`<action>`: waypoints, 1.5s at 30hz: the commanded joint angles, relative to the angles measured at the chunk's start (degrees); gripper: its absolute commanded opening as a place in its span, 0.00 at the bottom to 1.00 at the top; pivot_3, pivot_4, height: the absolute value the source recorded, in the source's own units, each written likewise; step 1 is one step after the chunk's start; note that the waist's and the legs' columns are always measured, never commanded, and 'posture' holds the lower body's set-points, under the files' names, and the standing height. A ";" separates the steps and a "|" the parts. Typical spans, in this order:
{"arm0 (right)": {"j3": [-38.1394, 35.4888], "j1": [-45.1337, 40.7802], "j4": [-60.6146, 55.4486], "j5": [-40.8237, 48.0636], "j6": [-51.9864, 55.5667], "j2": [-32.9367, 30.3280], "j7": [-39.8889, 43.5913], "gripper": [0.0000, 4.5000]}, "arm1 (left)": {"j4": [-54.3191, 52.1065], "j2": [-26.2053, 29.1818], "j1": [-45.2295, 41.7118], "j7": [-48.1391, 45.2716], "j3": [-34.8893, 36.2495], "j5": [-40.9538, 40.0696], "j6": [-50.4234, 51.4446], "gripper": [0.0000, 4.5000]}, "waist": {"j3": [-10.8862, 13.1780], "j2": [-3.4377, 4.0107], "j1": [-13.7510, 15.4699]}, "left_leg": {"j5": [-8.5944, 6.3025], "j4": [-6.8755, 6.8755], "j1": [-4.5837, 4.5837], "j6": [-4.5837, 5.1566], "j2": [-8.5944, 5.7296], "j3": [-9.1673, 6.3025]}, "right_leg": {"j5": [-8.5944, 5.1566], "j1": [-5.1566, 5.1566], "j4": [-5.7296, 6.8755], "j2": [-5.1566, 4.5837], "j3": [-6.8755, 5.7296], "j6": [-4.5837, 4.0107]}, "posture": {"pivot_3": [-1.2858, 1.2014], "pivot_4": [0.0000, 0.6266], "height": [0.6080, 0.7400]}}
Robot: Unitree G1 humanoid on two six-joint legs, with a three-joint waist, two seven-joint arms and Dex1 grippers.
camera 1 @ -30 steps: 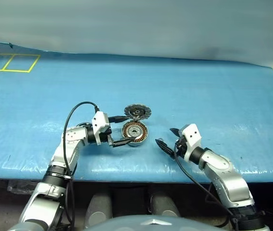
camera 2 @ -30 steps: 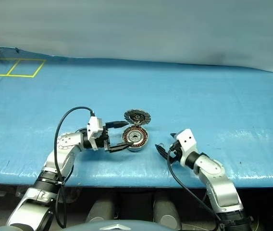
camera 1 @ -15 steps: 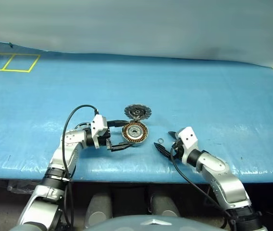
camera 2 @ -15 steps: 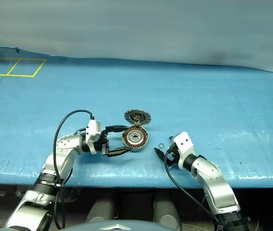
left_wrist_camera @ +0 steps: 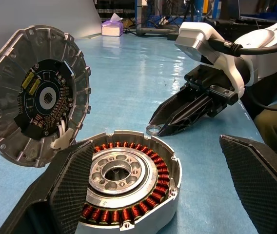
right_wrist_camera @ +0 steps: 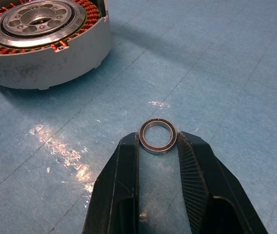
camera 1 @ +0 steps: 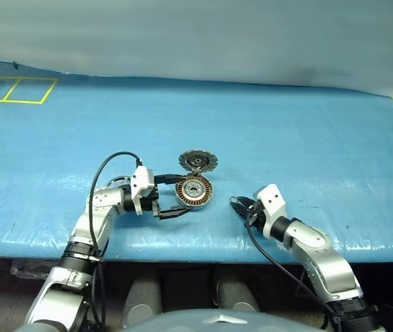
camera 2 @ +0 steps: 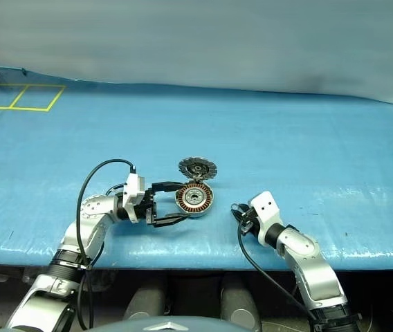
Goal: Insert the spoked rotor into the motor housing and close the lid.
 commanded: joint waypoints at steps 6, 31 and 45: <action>-0.40 -0.93 -2.43 0.86 0.51 -0.09 0.49 0.17 | -0.87 0.29 0.50 -0.40 0.87 -0.67 -1.31 1.00 | 0.00 0.00 -0.02 | 0.00 0.00 0.00 0.00 0.00 0.00 | 0.00 -0.01 0.00 0.00 0.00 0.00 | 0.52 0.24 1.00; 7.47 -14.07 -2.25 3.56 3.90 2.98 6.03 0.17 | 4.45 -0.66 -0.78 -0.96 0.99 -0.23 -8.20 1.00 | 0.01 0.00 -0.05 | 0.00 -0.22 -0.12 0.00 0.01 0.01 | -0.03 -0.18 -0.11 0.00 -0.05 -0.06 | 0.52 0.24 1.00; 9.41 -17.09 2.17 2.61 4.31 4.70 6.88 0.17 | 4.34 -0.59 -0.55 -0.07 1.05 0.21 -8.21 1.00 | 0.01 0.00 -0.15 | 0.00 -0.24 -0.12 0.00 0.01 0.00 | -0.04 -0.19 -0.10 0.00 -0.06 -0.08 | 0.52 0.24 1.00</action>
